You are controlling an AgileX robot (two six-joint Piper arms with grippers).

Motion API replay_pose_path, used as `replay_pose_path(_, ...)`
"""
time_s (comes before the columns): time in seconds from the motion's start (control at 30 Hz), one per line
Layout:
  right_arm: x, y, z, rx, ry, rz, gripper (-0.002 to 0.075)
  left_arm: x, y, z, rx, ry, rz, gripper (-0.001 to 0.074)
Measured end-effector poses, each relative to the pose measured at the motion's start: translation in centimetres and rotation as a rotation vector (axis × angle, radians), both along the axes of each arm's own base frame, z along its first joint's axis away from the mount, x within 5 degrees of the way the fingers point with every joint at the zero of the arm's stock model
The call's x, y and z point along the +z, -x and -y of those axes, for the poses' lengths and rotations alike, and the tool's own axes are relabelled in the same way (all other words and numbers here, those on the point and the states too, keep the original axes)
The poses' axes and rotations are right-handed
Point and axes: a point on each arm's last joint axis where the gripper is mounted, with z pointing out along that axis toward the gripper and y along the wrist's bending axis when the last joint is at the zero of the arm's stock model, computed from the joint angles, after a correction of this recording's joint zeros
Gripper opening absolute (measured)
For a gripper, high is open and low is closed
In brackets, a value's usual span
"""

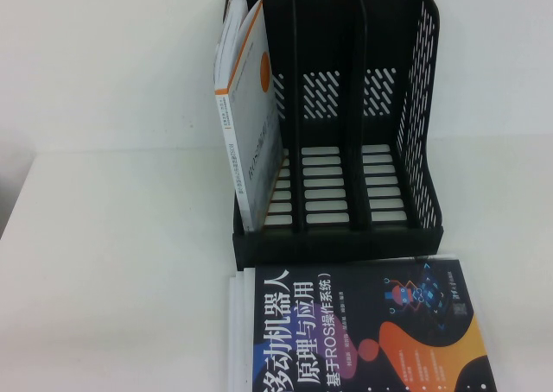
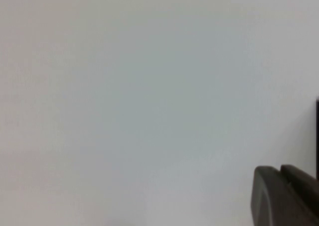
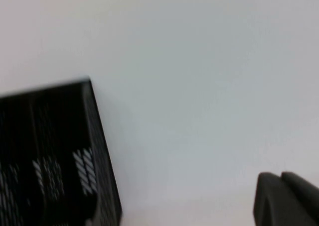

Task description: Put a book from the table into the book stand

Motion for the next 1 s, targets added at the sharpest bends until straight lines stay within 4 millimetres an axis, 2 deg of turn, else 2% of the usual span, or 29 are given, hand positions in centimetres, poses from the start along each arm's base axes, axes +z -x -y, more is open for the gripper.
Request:
replay_pose_path(0.27, 1.4, 0.3, -0.1, 0.015, 0.006, 0.157, -0.0003, 1.7, 0.7, -0.1, 0.012, -0.011, 0.198, -0.0002)
replay_pose_path(0.63, 1.7, 0.4, -0.2, 0.019, 0.006, 0.192, -0.0003, 1.9, 0.8, -0.1, 0.015, 0.002, 0.229, -0.0002)
replay_pose_path(0.73, 1.8, 0.3, -0.1, 0.011, 0.003, 0.13, -0.0002, 1.8, 0.8, -0.4, 0.015, 0.069, 0.228, -0.0002)
replay_pose_path(0.87, 3.7, 0.9, 0.1, -0.015, 0.009, 0.009, -0.0002, 1.3, 0.6, -0.6, 0.009, 0.172, 0.161, -0.0002)
replay_pose_path(1.0, 6.0, 1.9, 0.2, -0.034, 0.012, -0.05, -0.0002, 2.9, 0.7, -0.2, -0.026, 0.163, 0.044, -0.0002)
